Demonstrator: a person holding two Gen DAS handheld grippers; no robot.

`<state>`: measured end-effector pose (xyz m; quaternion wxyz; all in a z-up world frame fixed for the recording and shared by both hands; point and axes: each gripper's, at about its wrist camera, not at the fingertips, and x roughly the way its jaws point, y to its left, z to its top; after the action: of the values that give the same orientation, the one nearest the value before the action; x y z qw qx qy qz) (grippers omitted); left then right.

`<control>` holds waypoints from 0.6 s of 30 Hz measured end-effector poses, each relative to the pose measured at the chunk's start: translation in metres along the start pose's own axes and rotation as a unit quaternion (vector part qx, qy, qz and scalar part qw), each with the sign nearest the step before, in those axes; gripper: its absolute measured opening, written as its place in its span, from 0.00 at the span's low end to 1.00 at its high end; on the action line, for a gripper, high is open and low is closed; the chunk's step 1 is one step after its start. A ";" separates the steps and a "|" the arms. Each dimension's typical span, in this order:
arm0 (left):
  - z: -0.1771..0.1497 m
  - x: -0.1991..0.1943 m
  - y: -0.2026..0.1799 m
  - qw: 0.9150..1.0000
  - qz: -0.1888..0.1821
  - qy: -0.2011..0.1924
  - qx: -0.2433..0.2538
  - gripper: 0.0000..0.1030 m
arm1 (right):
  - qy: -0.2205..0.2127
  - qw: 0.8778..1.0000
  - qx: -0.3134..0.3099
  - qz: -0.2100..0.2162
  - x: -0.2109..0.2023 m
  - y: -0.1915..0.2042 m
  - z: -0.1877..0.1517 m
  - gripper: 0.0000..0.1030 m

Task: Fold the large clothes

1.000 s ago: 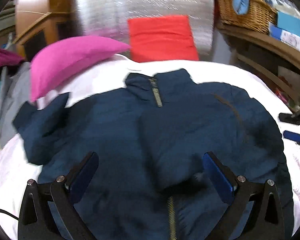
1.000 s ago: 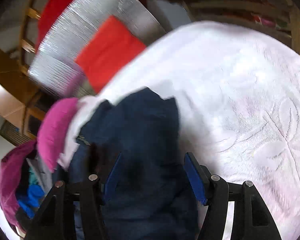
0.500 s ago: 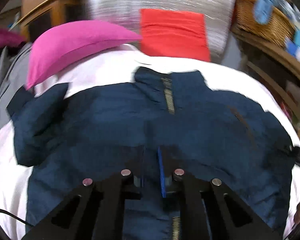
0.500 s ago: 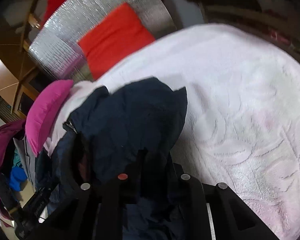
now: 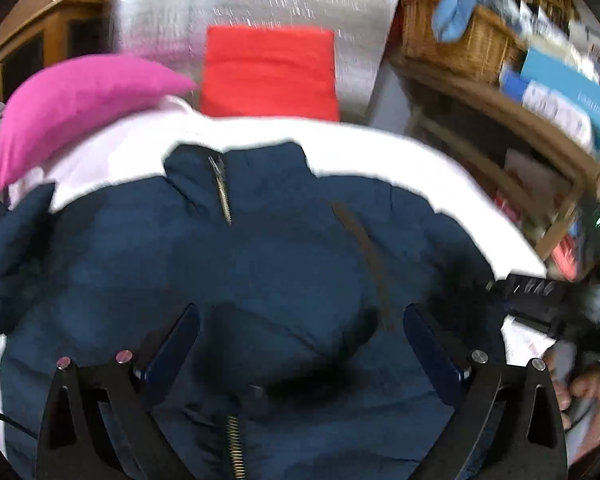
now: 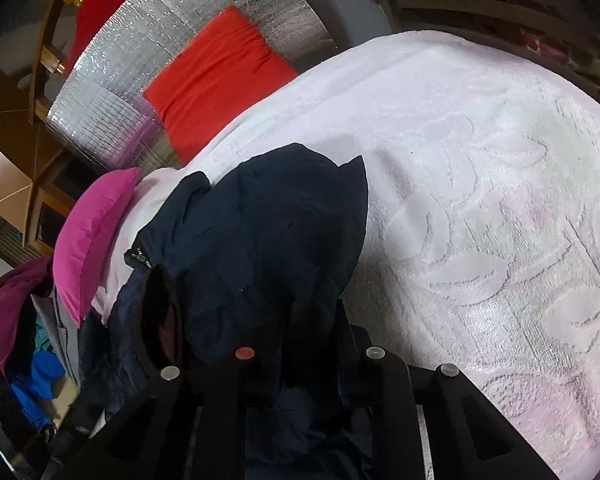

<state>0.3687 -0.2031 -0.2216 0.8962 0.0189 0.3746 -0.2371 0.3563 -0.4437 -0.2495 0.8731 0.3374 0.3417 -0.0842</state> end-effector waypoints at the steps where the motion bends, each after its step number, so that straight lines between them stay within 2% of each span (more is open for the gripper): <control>1: -0.002 0.007 -0.006 1.000 0.010 0.011 0.008 0.98 | 0.001 1.000 0.002 0.001 0.000 -0.001 0.001 0.23; 3: -0.005 0.017 -0.012 0.999 0.035 0.011 0.029 0.98 | 0.003 1.000 0.008 0.005 -0.001 -0.004 0.001 0.23; 5: -0.004 0.019 -0.012 0.999 0.038 0.007 0.033 0.97 | 0.004 1.000 0.007 0.005 0.001 -0.005 0.001 0.23; 7: -0.005 0.016 -0.004 1.000 0.028 -0.005 0.013 0.79 | 0.003 1.000 -0.001 0.000 0.001 -0.003 0.001 0.23; 9: 0.000 0.014 0.008 1.000 0.015 -0.008 -0.004 0.51 | 0.001 1.000 -0.010 -0.003 0.001 -0.001 0.000 0.23; 11: 0.003 0.010 0.019 1.000 -0.005 -0.014 -0.022 0.32 | -0.002 1.000 -0.012 -0.002 0.000 -0.001 -0.001 0.22; 14: 0.010 -0.001 0.041 0.998 -0.017 -0.027 -0.058 0.26 | -0.007 1.000 -0.019 -0.006 -0.002 0.002 -0.001 0.20; 18: 0.019 -0.029 0.069 0.996 -0.026 -0.041 -0.078 0.26 | -0.019 0.999 -0.035 -0.013 -0.006 0.008 -0.002 0.20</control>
<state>0.3935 -0.1341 -0.1982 0.9030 -0.0702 0.3556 -0.2308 0.3541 -0.4373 -0.2424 0.8898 0.3002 0.3319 -0.0897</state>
